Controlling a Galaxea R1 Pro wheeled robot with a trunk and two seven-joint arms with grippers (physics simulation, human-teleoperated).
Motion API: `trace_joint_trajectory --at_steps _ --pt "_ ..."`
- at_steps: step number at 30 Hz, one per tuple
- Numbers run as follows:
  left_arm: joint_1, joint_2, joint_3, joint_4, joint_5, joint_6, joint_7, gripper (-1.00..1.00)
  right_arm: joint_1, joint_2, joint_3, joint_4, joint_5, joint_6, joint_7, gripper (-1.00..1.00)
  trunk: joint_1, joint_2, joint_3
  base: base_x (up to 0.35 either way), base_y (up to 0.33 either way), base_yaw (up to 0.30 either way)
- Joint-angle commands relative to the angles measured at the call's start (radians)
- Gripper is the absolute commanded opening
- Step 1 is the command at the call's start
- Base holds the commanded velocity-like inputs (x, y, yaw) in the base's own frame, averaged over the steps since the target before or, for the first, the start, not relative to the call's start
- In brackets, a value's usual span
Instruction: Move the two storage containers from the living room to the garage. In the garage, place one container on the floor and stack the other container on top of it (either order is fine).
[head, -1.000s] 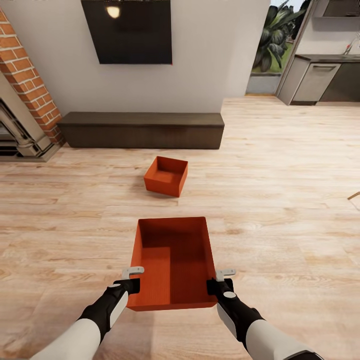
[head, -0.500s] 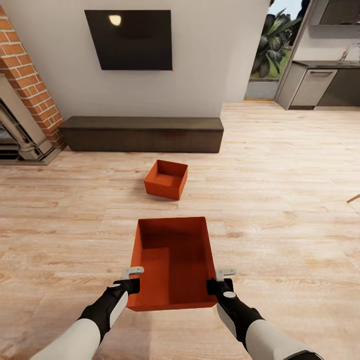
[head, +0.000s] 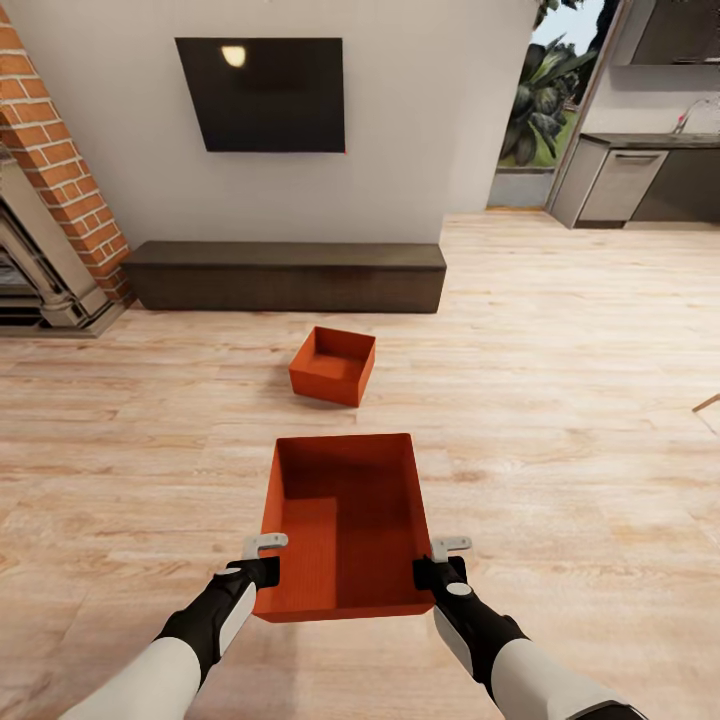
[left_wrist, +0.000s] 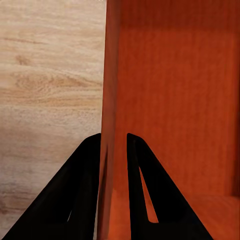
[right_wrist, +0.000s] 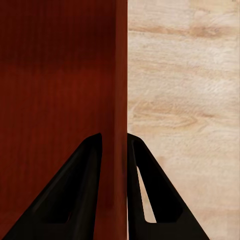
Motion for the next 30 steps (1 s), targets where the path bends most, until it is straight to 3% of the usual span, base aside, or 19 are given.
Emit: trace_joint_trajectory --at_steps 1,30 --pt "0.000 0.001 0.006 -0.006 -0.019 0.007 0.012 -1.00 -0.001 -0.001 -0.001 0.005 -0.015 -0.005 -0.010 -1.00 0.000 -0.001 0.001 0.000 0.000 0.000" --pt "0.000 0.005 0.006 -0.005 -0.019 0.007 0.012 -1.00 -0.001 0.000 -0.001 0.005 -0.014 -0.005 -0.010 -1.00 0.000 -0.001 0.046 0.000 0.000 0.000"
